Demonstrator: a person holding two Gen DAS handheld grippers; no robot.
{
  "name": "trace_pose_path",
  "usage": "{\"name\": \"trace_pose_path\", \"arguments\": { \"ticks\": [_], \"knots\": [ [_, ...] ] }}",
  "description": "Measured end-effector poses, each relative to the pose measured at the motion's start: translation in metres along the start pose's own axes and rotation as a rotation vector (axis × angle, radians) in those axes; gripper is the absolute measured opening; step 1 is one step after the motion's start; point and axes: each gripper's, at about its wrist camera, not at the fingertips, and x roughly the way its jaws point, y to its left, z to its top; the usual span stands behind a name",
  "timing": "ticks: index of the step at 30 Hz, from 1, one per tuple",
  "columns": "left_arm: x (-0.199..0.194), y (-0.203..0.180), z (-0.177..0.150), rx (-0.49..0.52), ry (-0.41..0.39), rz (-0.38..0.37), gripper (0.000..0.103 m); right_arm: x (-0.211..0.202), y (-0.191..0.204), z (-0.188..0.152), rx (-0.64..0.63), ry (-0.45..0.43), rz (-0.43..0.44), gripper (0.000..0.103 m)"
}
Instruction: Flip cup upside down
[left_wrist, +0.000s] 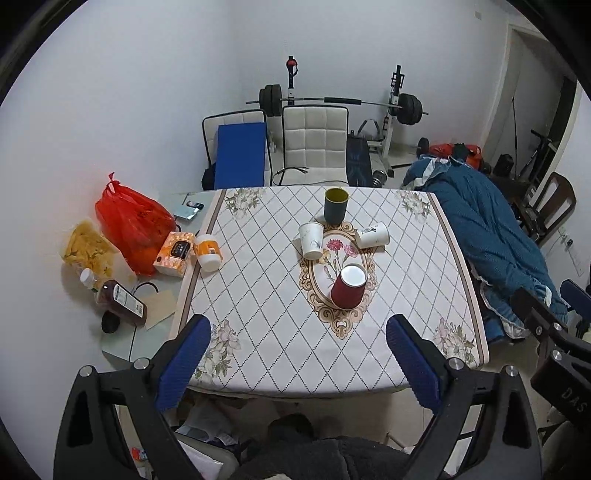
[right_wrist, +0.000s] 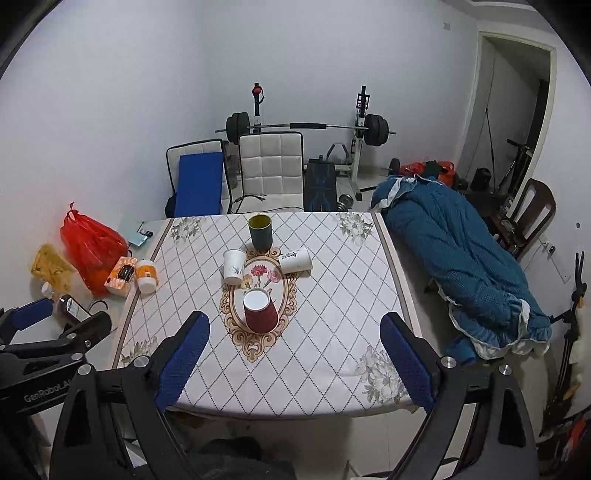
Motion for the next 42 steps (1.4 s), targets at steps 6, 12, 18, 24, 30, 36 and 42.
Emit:
{"name": "trace_pose_path", "arguments": {
  "ticks": [6, 12, 18, 24, 30, 36, 42],
  "knots": [
    [-0.005, 0.001, -0.001, -0.013, -0.008, 0.005, 0.097, -0.007, -0.005, 0.003, 0.003, 0.000, 0.002, 0.096],
    [-0.003, 0.002, -0.003, -0.019, 0.008, -0.001, 0.097, 0.000, -0.005, 0.008, -0.003, 0.010, 0.010, 0.096],
    [-0.003, -0.001, -0.002, -0.016, 0.004, 0.006, 0.097, 0.010, -0.005, 0.011, -0.005, 0.022, 0.023, 0.096],
    [-0.002, -0.001, -0.002, -0.018, 0.003, 0.006, 0.097, 0.017, -0.007, 0.012, -0.005, 0.029, 0.029, 0.096],
    [-0.002, -0.002, -0.001, -0.016, 0.004, 0.008, 0.097, 0.020, -0.008, 0.012, -0.007, 0.032, 0.033, 0.096],
    [0.000, -0.002, 0.003, -0.016, 0.012, 0.005, 0.097, 0.023, -0.009, 0.011, -0.003, 0.040, 0.045, 0.096],
    [0.002, -0.004, 0.005, -0.013, 0.011, 0.005, 0.097, 0.027, -0.012, 0.010, -0.002, 0.043, 0.055, 0.096]
  ]
}}
